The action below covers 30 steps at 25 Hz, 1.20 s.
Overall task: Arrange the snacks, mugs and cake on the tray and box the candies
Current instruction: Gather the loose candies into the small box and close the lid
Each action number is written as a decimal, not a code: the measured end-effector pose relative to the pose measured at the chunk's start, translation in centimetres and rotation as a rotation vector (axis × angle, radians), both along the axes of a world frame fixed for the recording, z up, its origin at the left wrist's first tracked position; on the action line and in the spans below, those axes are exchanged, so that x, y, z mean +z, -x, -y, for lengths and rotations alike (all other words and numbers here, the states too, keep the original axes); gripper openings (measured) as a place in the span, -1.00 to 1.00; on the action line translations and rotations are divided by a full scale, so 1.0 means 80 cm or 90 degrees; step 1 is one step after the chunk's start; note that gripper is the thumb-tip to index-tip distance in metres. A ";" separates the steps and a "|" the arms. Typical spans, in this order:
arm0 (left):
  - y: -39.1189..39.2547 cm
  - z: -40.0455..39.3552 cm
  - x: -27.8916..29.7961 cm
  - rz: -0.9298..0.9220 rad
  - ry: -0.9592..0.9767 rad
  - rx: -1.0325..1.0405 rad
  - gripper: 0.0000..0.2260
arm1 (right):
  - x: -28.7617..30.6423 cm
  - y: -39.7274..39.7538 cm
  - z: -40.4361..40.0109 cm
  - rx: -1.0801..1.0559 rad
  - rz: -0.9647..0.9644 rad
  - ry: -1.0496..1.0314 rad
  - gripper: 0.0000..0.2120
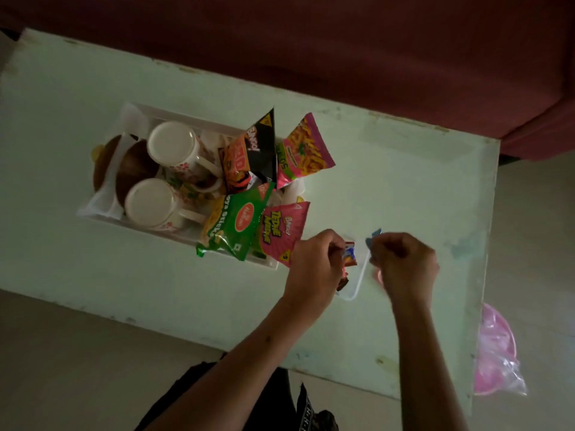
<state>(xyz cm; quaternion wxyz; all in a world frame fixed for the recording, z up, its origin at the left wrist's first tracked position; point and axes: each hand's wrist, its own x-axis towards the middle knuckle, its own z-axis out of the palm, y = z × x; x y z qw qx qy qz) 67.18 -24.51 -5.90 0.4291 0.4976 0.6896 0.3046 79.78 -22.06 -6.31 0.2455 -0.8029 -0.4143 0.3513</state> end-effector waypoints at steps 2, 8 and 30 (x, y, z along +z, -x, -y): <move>-0.008 0.008 -0.007 -0.008 0.016 0.015 -0.88 | 0.006 0.010 0.030 -0.008 -0.009 -0.014 -0.97; -0.005 0.014 -0.011 -0.031 0.026 -0.031 -0.81 | 0.007 0.020 0.057 0.043 -0.014 0.001 -0.82; -0.009 0.063 -0.038 -0.085 0.107 0.060 -0.73 | -0.031 -0.030 0.062 -0.123 0.001 0.107 -0.27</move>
